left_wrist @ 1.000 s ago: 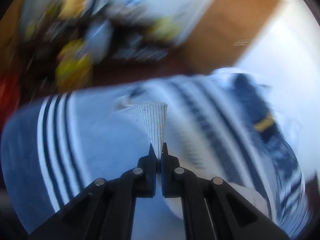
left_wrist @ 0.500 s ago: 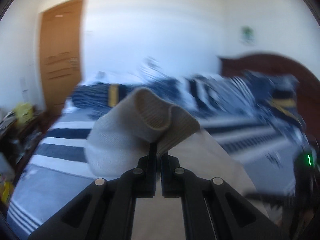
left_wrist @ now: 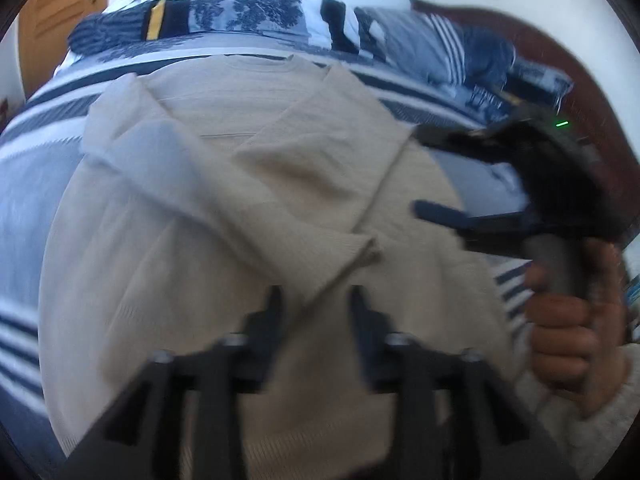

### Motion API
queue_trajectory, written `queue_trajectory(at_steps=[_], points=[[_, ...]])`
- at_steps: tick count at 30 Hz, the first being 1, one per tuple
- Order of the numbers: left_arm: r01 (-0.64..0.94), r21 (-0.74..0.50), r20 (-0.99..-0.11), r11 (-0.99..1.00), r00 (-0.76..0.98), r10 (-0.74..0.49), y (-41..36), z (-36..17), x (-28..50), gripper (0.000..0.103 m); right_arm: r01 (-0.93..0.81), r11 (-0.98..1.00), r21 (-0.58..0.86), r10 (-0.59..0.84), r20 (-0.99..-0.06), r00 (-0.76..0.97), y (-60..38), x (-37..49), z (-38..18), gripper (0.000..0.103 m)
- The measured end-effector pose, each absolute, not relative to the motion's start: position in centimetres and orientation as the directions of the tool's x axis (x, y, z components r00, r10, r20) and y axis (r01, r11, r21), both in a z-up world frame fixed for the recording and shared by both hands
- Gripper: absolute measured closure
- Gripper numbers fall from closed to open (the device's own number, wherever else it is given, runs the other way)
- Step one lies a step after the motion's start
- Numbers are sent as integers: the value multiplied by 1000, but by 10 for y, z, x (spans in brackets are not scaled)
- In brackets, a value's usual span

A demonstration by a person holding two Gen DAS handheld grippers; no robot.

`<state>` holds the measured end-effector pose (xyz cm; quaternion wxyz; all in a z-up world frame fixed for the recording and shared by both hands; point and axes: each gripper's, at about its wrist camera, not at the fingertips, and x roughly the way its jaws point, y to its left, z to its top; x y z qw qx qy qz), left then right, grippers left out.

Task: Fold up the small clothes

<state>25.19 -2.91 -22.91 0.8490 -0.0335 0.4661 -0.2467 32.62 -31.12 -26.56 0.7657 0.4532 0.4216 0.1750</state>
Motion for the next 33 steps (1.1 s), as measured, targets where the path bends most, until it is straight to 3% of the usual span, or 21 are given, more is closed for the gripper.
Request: queue_trajectory(at_steps=[4, 11, 19, 20, 22, 23, 25, 29, 33], points=[[356, -379, -737, 854, 442, -511, -6, -221, 240, 57, 81, 505, 860, 714, -468, 521, -287, 331, -275, 18], [212, -447, -732, 869, 472, -492, 27, -224, 259, 57, 38, 609, 792, 700, -560, 442, -241, 334, -279, 18], [89, -494, -726, 865, 506, -467, 69, -232, 266, 56, -212, 855, 472, 512, -710, 484, -173, 340, -224, 12], [77, -502, -720, 862, 516, -465, 77, -231, 267, 56, -243, 874, 421, 486, -736, 471, -159, 347, -225, 19], [63, -505, -713, 861, 531, -457, 86, -230, 268, 56, -286, 899, 333, 431, -788, 439, -139, 353, -233, 61], [57, -512, -707, 857, 538, -459, 91, -229, 269, 56, -299, 911, 284, 391, -827, 404, -128, 359, -240, 94], [44, -533, -694, 845, 549, -466, 98, -230, 270, 56, -281, 912, 298, 393, -828, 399, -139, 357, -241, 98], [44, -555, -685, 830, 541, -487, 100, -234, 273, 56, -173, 837, 519, 529, -687, 498, -197, 344, -204, 98], [76, -559, -685, 825, 517, -512, 90, -237, 277, 56, 31, 849, 527, 428, -722, 544, -255, 343, -222, 94]])
